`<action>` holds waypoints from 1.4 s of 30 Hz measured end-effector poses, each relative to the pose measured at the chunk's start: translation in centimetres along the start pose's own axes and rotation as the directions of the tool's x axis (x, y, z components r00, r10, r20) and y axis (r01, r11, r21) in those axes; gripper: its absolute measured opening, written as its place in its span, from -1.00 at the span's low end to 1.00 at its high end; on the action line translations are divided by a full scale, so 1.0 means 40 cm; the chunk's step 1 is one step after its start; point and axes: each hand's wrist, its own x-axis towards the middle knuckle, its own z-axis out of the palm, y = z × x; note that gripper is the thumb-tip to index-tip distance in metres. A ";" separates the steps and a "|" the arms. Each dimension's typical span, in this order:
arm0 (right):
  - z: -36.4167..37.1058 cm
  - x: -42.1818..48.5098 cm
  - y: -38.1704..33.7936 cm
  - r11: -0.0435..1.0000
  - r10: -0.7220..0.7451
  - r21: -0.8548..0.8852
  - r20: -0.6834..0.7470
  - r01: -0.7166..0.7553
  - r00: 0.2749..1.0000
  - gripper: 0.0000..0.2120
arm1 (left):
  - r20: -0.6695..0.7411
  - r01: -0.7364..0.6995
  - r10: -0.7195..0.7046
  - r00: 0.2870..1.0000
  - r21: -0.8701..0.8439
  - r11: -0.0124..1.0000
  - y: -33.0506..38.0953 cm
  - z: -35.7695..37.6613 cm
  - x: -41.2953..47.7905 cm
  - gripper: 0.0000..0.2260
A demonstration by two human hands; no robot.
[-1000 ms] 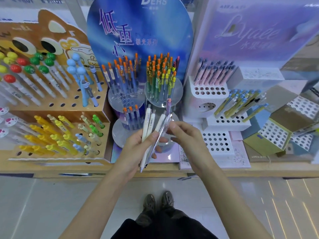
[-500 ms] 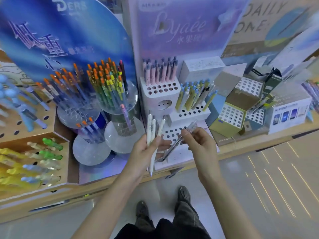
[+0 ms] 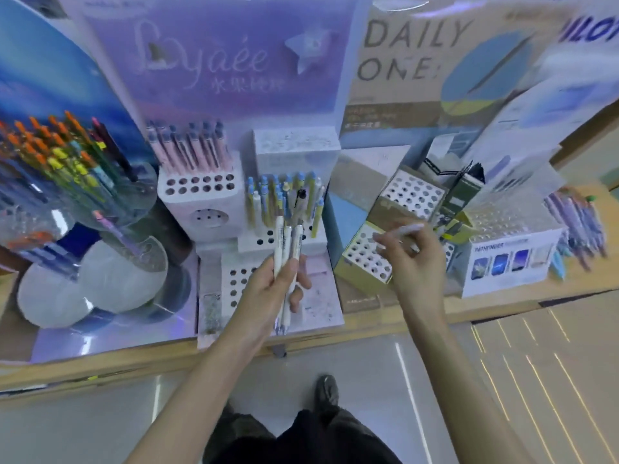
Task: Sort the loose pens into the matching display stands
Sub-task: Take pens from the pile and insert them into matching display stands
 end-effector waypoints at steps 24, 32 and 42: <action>0.040 0.235 0.171 0.806 -0.060 -0.539 0.335 0.243 0.940 -0.79 | -0.109 0.003 -0.004 0.994 -0.015 1.000 0.006 0.133 0.021 -0.86; 0.010 0.176 0.162 0.842 0.028 -0.525 0.270 0.122 0.963 -0.72 | -0.060 0.016 -0.016 0.998 0.000 1.000 0.014 0.120 0.035 -0.83; -0.029 0.062 -0.034 0.946 0.248 0.079 0.448 -0.314 0.859 -0.90 | 0.095 0.049 -0.049 0.994 0.003 0.999 0.010 0.181 0.074 -0.73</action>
